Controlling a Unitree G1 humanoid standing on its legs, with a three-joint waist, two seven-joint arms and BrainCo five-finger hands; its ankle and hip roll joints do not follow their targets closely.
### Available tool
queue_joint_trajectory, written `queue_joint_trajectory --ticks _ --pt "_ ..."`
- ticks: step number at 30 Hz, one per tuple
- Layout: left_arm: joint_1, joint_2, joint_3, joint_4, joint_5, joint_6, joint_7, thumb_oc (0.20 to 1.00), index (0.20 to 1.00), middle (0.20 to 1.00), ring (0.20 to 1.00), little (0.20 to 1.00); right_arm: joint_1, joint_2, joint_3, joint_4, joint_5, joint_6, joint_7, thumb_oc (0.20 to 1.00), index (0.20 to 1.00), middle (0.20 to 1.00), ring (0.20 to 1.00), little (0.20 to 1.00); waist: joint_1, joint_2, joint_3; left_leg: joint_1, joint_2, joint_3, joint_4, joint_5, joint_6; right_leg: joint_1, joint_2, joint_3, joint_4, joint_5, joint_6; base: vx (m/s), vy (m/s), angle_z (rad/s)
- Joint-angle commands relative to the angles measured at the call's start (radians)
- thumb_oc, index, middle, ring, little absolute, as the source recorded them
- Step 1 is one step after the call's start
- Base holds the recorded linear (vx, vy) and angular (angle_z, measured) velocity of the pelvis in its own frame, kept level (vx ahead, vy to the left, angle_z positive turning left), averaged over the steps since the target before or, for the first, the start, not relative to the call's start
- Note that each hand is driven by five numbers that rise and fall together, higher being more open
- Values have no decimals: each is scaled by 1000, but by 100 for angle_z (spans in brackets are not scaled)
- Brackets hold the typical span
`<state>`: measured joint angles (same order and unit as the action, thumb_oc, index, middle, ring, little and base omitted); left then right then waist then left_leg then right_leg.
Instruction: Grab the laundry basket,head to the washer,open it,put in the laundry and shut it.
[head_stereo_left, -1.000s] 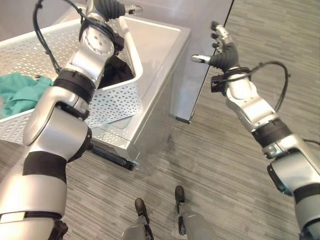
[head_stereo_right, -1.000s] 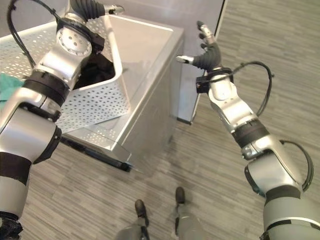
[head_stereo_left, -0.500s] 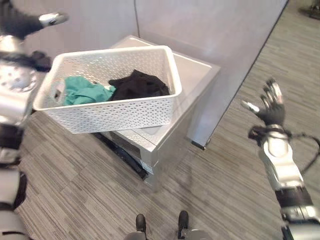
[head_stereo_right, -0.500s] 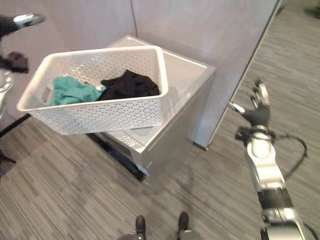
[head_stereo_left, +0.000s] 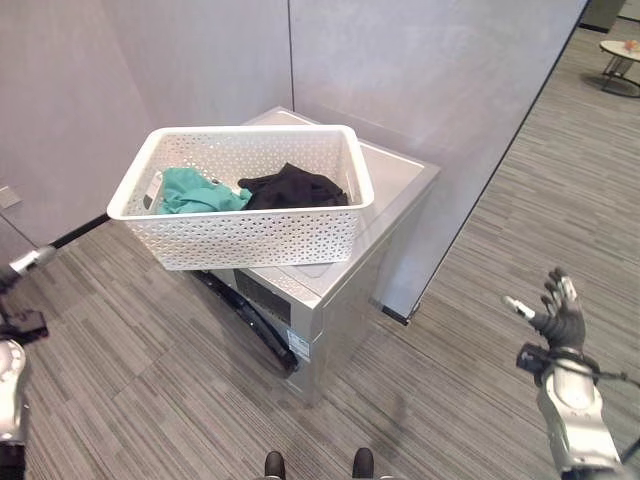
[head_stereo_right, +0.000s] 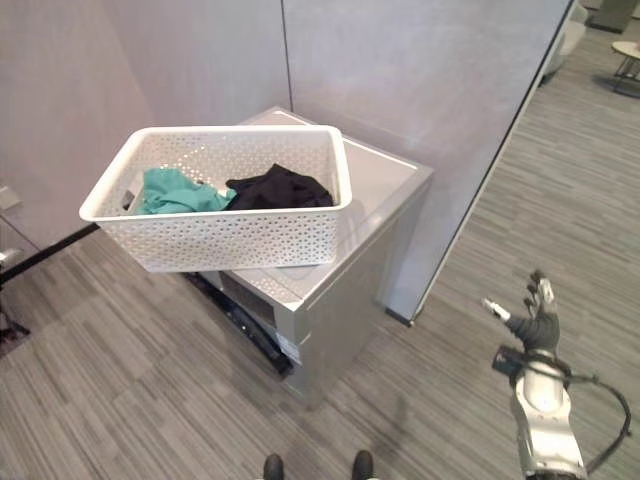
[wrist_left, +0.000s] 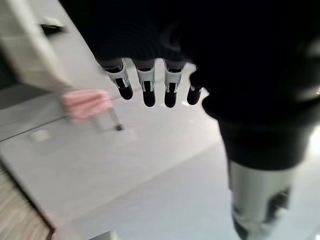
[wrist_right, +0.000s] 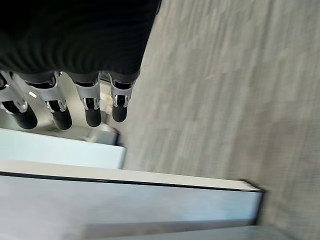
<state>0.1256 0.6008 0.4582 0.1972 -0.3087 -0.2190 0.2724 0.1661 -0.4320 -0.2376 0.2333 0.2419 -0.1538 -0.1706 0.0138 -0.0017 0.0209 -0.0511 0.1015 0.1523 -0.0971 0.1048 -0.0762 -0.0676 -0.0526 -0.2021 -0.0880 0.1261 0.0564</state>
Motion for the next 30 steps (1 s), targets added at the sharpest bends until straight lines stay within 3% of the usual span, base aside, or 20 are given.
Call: queue_joint_trajectory --ticks 1,6,11,16,20,30 --pt "-59 42 4 -28 -11 -55 -39 1000 1000 1000 1000 1000 -42 -15 -39 20 22 -22 18 1000 1000 1000 1000 1000 -4 -14 0 130 28 -1 10 -174 18 -44 -125 33 1 11 134 0 0 0" --pt "-56 -49 -49 -19 -78 -56 -83 1000 1000 1000 1000 1000 -14 -28 26 223 -74 30 34 1000 1000 1000 1000 1000 -8 -21 12 131 35 5 10 -172 18 -49 -114 41 1 9 129 12 2 -1" --pt "-87 -64 -115 -16 -91 -54 -97 1000 1000 1000 1000 1000 -26 4 99 474 -19 39 62 1000 1000 1000 1000 1000 -11 -28 23 121 44 7 10 -164 9 -56 -106 38 1 8 128 0 -15 -4" --pt "-145 -43 -220 9 -44 -53 -122 1000 1000 1000 1000 1000 -14 12 233 825 -104 61 102 1000 1000 1000 1000 1000 -28 -24 39 121 52 20 10 -159 0 -61 -98 43 1 6 128 4 -7 -4" --pt "-180 -42 -236 50 -24 -53 -88 1000 1000 1000 1000 1000 -6 27 193 859 -41 50 90 1000 1000 1000 1000 1000 -43 -23 37 122 54 29 10 -163 -3 -66 -96 50 1 6 130 35 10 -12" --pt "-312 24 -263 134 -5 -40 -29 1000 1000 1000 1000 1000 -9 53 309 798 -82 57 113 1000 1000 1000 1000 1000 -59 -42 27 126 58 50 10 -168 -9 -73 -86 64 1 7 132 16 0 -1"
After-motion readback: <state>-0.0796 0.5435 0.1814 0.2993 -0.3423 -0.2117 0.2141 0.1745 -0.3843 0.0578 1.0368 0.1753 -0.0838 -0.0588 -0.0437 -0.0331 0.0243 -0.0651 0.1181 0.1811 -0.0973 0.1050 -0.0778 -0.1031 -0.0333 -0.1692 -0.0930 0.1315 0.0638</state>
